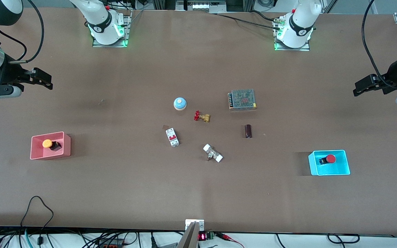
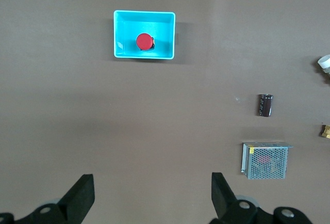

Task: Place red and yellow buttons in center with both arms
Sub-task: 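Move the right gripper to the pink box while the left gripper reaches the cyan box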

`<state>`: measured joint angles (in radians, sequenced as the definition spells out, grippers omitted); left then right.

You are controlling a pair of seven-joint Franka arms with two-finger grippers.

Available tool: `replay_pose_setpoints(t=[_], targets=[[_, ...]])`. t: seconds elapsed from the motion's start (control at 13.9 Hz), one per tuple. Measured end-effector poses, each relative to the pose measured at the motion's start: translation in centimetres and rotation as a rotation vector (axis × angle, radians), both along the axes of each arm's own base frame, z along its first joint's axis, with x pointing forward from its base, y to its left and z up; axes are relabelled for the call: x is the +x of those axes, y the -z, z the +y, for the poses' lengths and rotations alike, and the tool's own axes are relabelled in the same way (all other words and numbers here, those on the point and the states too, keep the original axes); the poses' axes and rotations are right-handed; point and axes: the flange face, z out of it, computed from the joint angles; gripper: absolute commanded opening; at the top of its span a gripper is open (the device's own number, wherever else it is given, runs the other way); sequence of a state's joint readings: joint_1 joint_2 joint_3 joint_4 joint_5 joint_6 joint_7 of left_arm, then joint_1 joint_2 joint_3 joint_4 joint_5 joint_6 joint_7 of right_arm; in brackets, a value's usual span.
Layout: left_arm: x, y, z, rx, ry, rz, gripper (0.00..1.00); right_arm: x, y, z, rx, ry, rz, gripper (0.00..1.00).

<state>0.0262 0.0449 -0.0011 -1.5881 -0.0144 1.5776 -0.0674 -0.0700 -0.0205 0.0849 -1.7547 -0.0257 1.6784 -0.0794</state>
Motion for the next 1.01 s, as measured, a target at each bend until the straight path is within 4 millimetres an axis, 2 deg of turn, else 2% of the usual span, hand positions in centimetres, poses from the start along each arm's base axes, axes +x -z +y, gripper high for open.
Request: replay_pose_setpoints(t=[0.29,0.58,0.72,0.86,1.01], targets=[[0.0,0.0,-0.1,0.0,0.006,0.0,1.0,0.5,-0.8,0.0,0.001,0.0,-0.018,1.0],[0.2,0.6,-0.2,0.0,0.007,0.01,1.0,1.0,0.5,0.0,0.003,-0.001,0.008,1.0],[1.3,2.8,0.4,-0.001,-0.003,0.041,1.0,1.8,2.7,-0.1,0.005,0.0,0.05,1.0],[3.5,6.5,1.2,0.001,-0.017,0.065,1.0,2.8,5.4,-0.8,0.004,0.009,0.085,1.0],[6.0,10.1,3.0,0.004,-0.043,0.052,1.0,4.2,7.8,-1.6,-0.015,0.011,0.071,1.0]])
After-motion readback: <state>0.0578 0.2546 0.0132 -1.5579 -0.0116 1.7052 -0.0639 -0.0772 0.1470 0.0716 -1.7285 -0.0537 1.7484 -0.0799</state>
